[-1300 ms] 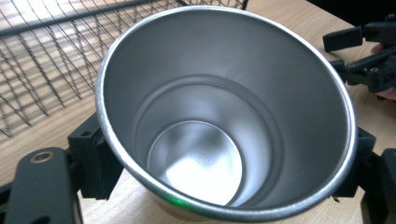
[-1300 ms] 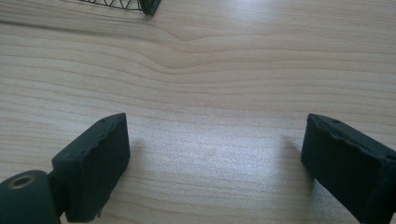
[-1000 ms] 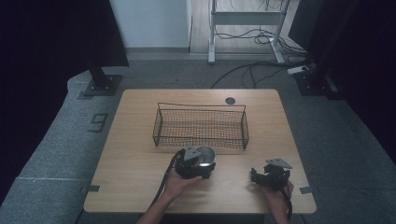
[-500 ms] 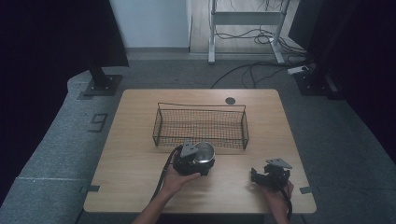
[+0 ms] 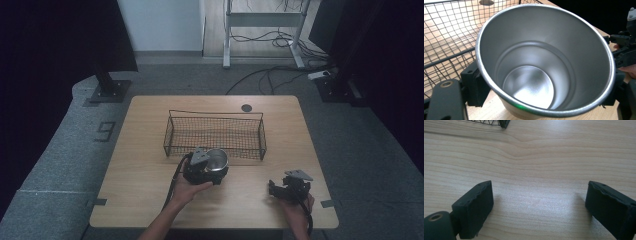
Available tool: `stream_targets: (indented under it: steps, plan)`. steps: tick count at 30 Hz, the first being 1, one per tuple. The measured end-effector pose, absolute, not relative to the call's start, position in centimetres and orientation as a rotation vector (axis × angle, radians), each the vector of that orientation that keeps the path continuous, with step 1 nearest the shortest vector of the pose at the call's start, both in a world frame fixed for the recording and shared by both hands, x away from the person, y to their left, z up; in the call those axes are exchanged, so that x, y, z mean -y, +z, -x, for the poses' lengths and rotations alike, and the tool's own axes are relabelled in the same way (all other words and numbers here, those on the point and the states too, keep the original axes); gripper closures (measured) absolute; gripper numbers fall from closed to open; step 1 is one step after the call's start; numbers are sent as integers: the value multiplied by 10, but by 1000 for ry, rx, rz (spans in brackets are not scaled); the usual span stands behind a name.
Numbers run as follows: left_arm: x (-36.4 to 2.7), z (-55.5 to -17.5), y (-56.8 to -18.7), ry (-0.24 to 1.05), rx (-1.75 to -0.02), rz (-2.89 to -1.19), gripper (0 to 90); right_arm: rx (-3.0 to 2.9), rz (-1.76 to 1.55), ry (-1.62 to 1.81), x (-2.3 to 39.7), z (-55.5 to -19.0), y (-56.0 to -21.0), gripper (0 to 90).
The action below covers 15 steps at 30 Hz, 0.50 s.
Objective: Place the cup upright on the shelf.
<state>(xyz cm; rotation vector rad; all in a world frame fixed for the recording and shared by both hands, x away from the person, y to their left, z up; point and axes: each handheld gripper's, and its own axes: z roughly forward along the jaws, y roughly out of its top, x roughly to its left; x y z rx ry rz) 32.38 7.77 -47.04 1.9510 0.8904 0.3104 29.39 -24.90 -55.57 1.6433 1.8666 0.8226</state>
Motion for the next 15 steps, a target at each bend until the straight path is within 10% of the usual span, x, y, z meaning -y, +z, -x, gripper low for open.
stream_targets:
  steps: [15]
  plan:
    - [-85,-333,-463,333,-889,-1937,175,-1867,-1643,822,249,-294,-556,77]
